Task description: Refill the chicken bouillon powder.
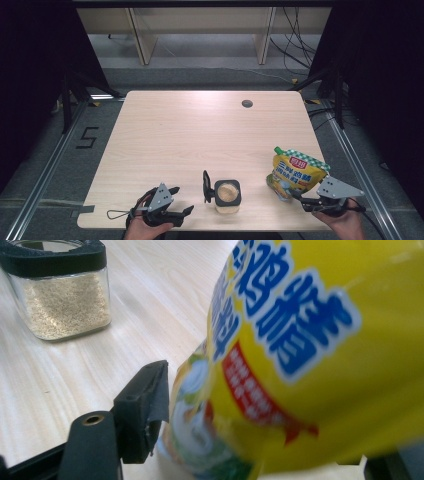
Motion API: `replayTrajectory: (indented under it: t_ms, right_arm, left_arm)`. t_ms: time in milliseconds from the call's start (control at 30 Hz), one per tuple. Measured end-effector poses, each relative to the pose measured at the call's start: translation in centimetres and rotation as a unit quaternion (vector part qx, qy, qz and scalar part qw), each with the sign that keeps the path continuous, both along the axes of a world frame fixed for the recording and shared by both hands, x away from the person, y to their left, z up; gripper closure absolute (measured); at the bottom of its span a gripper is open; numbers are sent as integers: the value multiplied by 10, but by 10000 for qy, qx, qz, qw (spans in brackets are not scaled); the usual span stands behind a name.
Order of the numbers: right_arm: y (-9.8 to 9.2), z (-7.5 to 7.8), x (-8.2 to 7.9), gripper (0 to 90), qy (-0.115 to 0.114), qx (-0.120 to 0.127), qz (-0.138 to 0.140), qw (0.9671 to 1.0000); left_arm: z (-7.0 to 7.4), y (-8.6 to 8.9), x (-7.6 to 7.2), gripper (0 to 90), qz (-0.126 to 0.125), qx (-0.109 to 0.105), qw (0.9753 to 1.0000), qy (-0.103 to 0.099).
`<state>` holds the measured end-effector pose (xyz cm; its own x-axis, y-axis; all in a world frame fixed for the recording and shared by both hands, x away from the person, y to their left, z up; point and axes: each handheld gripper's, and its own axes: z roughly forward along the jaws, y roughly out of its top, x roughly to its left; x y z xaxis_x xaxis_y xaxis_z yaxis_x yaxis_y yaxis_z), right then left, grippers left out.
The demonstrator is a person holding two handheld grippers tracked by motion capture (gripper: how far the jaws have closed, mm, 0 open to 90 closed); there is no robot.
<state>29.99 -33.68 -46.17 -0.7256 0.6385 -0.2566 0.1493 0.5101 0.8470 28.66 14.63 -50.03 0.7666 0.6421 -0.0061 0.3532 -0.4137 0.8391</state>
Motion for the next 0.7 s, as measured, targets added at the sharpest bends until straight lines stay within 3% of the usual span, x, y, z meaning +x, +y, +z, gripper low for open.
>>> replayTrajectory:
  t_ms: [100, 267, 333, 400, 500, 567, 700]
  right_arm:
    - [-3, -1, -8, 303, 184, 83, -224, 9995]
    - [-6, -3, -19, 296, 414, 218, -491, 9977]
    - [-6, -3, -20, 296, 428, 130, -510, 9977]
    - [-6, -5, -24, 296, 539, 78, -560, 9969]
    - [-7, -7, -26, 294, 582, -115, -600, 9964]
    - [-6, -8, -30, 294, 721, -82, -687, 9950]
    - [-7, -10, -30, 295, 690, -274, -657, 9951]
  left_arm:
    - [0, -2, -1, 231, 62, -152, 9999, 43]
    - [-1, 0, 2, 231, 12, -59, 10000, -12]
    - [-1, -1, 0, 231, 135, -181, 9997, 96]
    - [-1, 0, 2, 231, 29, -38, 10000, -1]
    - [-1, 0, 2, 232, 37, -65, 10000, -1]
    - [-2, 0, 3, 232, 22, -89, 10000, -20]
    - [-1, 0, 2, 232, 29, -40, 10000, -2]
